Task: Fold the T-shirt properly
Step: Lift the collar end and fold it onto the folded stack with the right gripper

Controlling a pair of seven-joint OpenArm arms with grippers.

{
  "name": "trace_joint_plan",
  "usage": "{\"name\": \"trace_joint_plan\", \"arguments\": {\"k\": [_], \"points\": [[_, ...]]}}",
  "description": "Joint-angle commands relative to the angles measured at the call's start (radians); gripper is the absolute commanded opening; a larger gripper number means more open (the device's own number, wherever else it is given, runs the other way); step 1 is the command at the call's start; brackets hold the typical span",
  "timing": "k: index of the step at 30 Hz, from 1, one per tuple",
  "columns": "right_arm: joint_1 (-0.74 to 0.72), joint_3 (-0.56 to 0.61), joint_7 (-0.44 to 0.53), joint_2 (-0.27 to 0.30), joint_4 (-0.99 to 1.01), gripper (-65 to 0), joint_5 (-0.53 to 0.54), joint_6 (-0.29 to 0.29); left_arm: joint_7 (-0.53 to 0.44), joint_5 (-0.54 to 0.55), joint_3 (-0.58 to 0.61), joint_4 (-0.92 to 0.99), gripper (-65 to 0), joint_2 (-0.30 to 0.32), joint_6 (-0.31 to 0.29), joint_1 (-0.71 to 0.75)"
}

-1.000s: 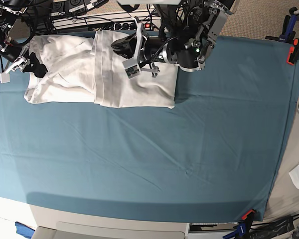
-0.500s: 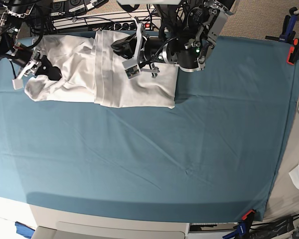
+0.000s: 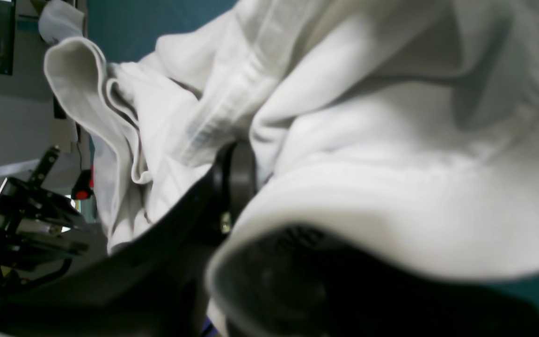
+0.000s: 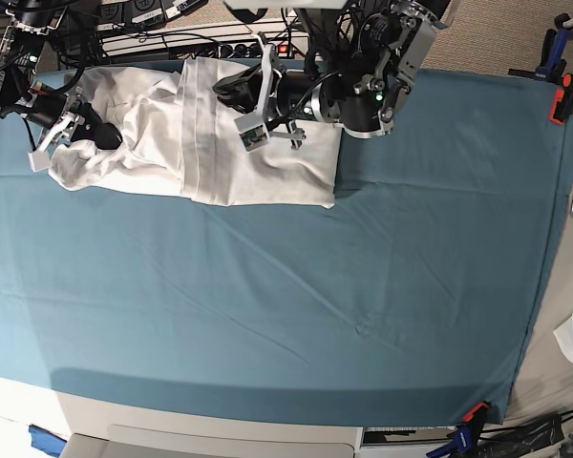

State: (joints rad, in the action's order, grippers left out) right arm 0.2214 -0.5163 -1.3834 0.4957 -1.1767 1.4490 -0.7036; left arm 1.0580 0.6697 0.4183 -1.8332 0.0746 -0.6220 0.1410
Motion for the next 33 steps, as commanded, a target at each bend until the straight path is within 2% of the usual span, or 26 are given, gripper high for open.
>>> {"name": "trace_joint_plan", "arguments": {"k": [1, 7, 9, 17, 20, 23, 26, 33], "points": [[0.0, -0.003, -0.013, 0.02, -0.008, -54.2, -0.001, 0.005, -0.009, 0.021, 0.003, -0.017, -55.5, -0.01, -0.004, -0.008], [0.0, -0.003, -0.013, 0.02, -0.06, -54.4, 0.01, 0.005, 0.017, 0.021, 0.002, -0.018, -55.5, -0.01, -0.004, -0.008], [0.003, -0.003, -0.013, 0.02, -0.113, -57.1, 0.01, 0.005, 0.021, 0.021, 0.002, -0.018, -55.5, -0.01, -0.004, -0.008], [0.105, -0.003, -0.013, 0.016, -0.483, -64.5, 0.009, 0.005, 0.034, 0.021, 0.002, -0.018, -55.5, -0.007, -0.003, -0.024], [0.164, -0.002, -0.013, -0.003, -0.629, -64.6, 0.009, 0.005, 0.034, 0.021, 0.002, -0.018, -55.5, -0.007, -0.003, -0.031], [0.217, -0.002, -0.013, -0.055, -0.746, -64.6, 0.009, 0.005, 0.043, 0.022, 0.002, -0.018, -55.5, -0.007, -0.003, -0.038], [0.252, -0.002, -0.013, -0.134, -0.823, -64.6, 0.009, 0.005, 0.054, 0.021, 0.001, -0.025, -55.5, -0.006, -0.004, -0.045], [0.263, -0.002, -0.013, -0.334, -0.846, -64.6, -0.039, 0.005, 0.06, 0.022, -0.097, -0.093, -55.5, 0.018, -0.004, -0.044]]}}
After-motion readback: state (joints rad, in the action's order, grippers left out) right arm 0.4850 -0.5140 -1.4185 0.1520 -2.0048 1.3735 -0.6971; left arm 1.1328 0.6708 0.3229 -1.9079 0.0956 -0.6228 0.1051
